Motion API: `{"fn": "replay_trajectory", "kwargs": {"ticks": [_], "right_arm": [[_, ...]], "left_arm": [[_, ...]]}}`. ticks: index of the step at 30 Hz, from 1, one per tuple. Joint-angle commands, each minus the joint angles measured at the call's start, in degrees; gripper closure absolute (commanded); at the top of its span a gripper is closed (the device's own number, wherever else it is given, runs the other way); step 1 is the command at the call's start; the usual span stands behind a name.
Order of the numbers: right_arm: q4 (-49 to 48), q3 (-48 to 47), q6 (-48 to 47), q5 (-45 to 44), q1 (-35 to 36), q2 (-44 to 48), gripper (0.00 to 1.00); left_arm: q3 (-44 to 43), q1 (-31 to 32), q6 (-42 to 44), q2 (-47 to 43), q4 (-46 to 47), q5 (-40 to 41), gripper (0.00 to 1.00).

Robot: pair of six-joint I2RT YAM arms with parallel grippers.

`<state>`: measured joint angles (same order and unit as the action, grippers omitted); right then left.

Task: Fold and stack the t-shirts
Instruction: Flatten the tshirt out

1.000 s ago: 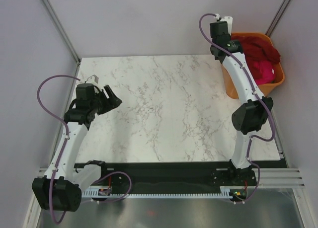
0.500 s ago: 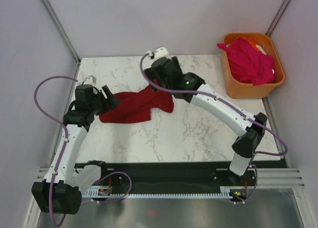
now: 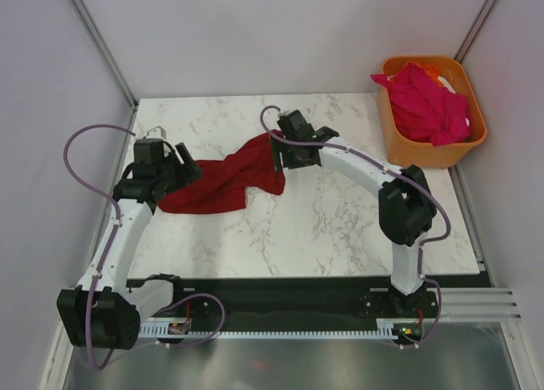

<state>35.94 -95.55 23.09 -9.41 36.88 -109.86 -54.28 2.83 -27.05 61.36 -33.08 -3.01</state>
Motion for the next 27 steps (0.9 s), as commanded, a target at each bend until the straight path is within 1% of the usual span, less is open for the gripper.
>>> {"fn": "replay_trajectory", "kwargs": {"ticks": [1,3,9,14,17,18,19,24,27], "right_arm": [[-4.02,4.84,2.66,12.29,1.96,-5.71,0.27],[-6.58,5.28,1.70,15.03,2.58,-7.46,0.29],[-6.85,0.29,1.52,13.64,2.84,-14.05,0.32],[-7.56,-2.80,1.34,12.23,0.83,-13.98,0.31],[-7.20,-7.18,0.73,9.76,-0.84,-15.29,0.26],[-6.94,-9.98,0.81,7.41,-1.46,-16.77,0.24],[-6.85,-11.57,0.81,7.13,-2.59,-17.83,0.19],[-5.54,-24.56,2.21,9.23,-5.15,-27.57,0.19],[-5.36,-28.89,3.44,11.34,-5.86,-31.71,0.21]], "left_arm": [[-2.67,-0.63,0.94,1.74,-0.14,1.42,0.25],[-2.06,-0.63,1.56,2.09,-1.99,1.42,0.26],[-1.00,-0.63,1.21,1.04,-2.08,2.91,0.27],[-0.30,-0.63,1.30,-0.01,-2.08,4.76,0.27],[-0.21,-0.63,1.12,0.16,-2.08,4.94,0.27],[-0.30,-0.63,1.21,0.42,-2.08,5.03,0.27],[-0.30,-0.63,1.12,0.42,-2.08,5.03,0.28],[-0.39,-0.63,0.94,0.69,-1.99,4.94,0.28],[-0.47,-0.63,0.86,1.04,-2.08,4.85,0.28]]}}
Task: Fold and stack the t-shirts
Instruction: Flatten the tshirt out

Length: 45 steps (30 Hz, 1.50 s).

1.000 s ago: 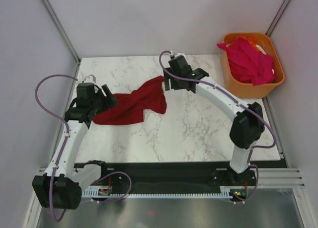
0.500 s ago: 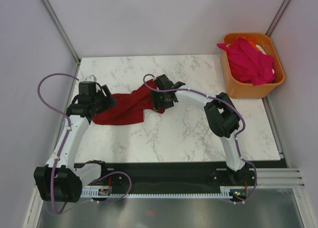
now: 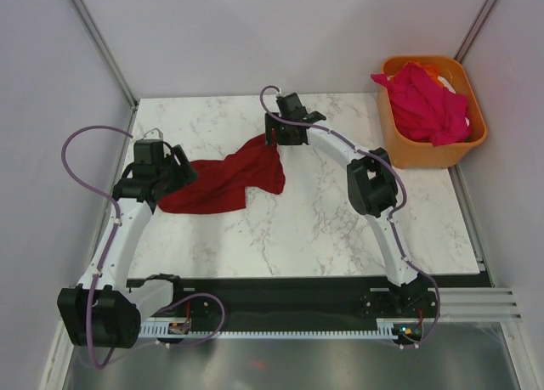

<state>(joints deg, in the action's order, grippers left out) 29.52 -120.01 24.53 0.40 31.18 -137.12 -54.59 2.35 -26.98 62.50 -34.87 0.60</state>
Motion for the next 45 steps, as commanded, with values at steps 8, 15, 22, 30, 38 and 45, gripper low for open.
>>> {"fn": "replay_trajectory", "kwargs": {"ticks": [8,15,22,30,38,45], "right_arm": [[-0.69,-6.12,4.56,6.53,-0.24,-7.11,0.36],[-2.36,0.98,4.82,6.19,0.02,-0.89,0.58],[-2.54,8.03,2.89,1.18,0.55,5.81,0.71],[-1.83,11.28,-0.36,-1.20,1.52,9.24,1.00],[5.69,0.62,-4.92,1.44,1.25,16.69,1.00],[9.69,1.41,-11.79,-8.29,0.82,34.62,1.00]], "left_arm": [[-0.08,-0.15,0.79,-0.01,-0.28,2.03,0.28],[-0.08,-0.15,0.70,-0.27,-0.28,2.48,0.28],[-0.08,-0.15,0.62,-0.36,-0.28,2.39,0.28],[0.27,-0.24,0.79,1.57,-0.37,1.60,0.28],[-2.80,-1.56,1.49,3.24,-1.25,3.08,0.28],[-7.80,-1.56,-0.97,9.56,-1.87,3.53,0.28]]}}
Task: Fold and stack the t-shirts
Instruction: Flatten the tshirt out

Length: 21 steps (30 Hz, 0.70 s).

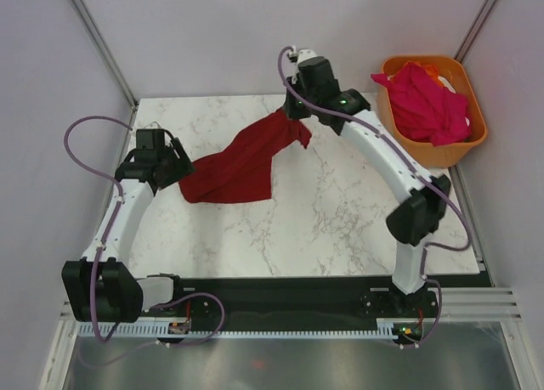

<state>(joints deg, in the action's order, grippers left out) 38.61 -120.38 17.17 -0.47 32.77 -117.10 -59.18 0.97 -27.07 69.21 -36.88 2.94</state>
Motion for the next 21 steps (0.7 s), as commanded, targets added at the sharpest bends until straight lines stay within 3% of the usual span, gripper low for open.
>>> {"fn": "replay_trajectory", "kwargs": {"ticks": [1,5,8,12,17,21], "right_arm": [[0.41,4.68,-3.99,-11.36,-1.30,16.53,1.00],[-1.42,20.40,-1.00,-10.00,-3.51,21.91,1.00],[-3.79,26.40,0.23,-7.27,-3.42,23.31,1.00],[-4.86,27.57,0.59,-6.12,-3.51,24.20,1.00],[-4.16,27.21,-0.55,-8.14,-3.51,25.77,1.00],[-4.24,29.67,-0.82,-9.99,-3.51,27.53,1.00]], "left_arm": [[-3.75,-0.09,-4.88,6.43,-0.03,-0.90,0.28],[-8.66,0.61,-5.45,17.78,-0.03,-1.80,0.28],[-14.46,1.74,-5.19,27.77,0.14,-6.16,0.30],[-22.63,6.84,-3.35,34.67,1.46,-7.51,0.30],[-22.83,11.76,-4.48,36.26,5.41,-9.97,0.28],[-23.96,14.40,-4.92,39.59,6.56,-7.52,0.29]]}}
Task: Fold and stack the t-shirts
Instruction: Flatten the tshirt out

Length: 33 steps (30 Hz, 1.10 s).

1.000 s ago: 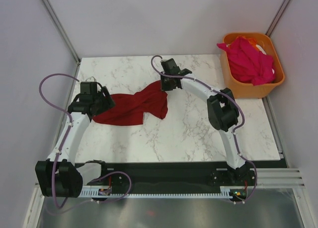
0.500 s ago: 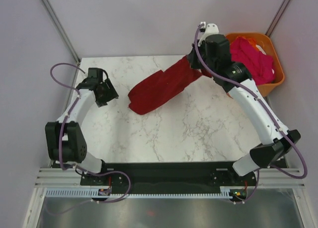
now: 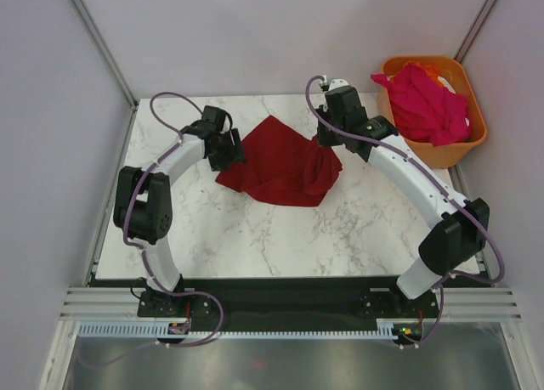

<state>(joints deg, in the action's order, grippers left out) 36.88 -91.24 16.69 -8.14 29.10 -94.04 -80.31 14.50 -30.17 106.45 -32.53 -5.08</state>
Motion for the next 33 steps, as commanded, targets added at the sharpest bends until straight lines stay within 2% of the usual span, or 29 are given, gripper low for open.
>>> {"fn": "replay_trajectory", "kwargs": {"ticks": [1,4,7,10,13,21,24,33], "right_arm": [[-2.43,0.97,-0.43,-2.93,0.17,5.00,1.00],[-1.91,2.03,-0.87,-4.16,0.16,6.14,1.00],[-1.46,2.82,-0.95,-5.65,0.17,7.55,1.00],[-1.46,3.53,-0.69,-5.48,0.08,8.08,1.00],[-1.55,3.70,-0.60,-5.04,-0.01,7.82,1.00],[-1.20,4.58,-1.13,-6.27,-0.10,8.35,1.00],[-1.11,4.58,-1.13,-6.10,-0.19,8.17,1.00],[-1.11,4.49,-1.22,-6.19,-0.45,7.91,1.00]], "left_arm": [[-3.18,1.40,-1.99,3.05,1.95,1.38,0.29],[-2.75,2.02,-4.27,1.93,-0.68,7.34,0.31],[3.04,1.93,-6.21,-3.51,0.01,16.92,0.33],[7.36,1.67,-5.51,-5.82,2.73,16.08,0.33],[6.05,1.58,-5.95,-3.10,3.18,13.17,0.37],[8.50,1.23,-11.66,-2.22,3.62,17.03,0.42],[8.77,0.53,-12.97,-0.99,2.74,17.12,0.47],[8.68,0.09,-13.68,2.79,2.30,18.26,0.47]]}}
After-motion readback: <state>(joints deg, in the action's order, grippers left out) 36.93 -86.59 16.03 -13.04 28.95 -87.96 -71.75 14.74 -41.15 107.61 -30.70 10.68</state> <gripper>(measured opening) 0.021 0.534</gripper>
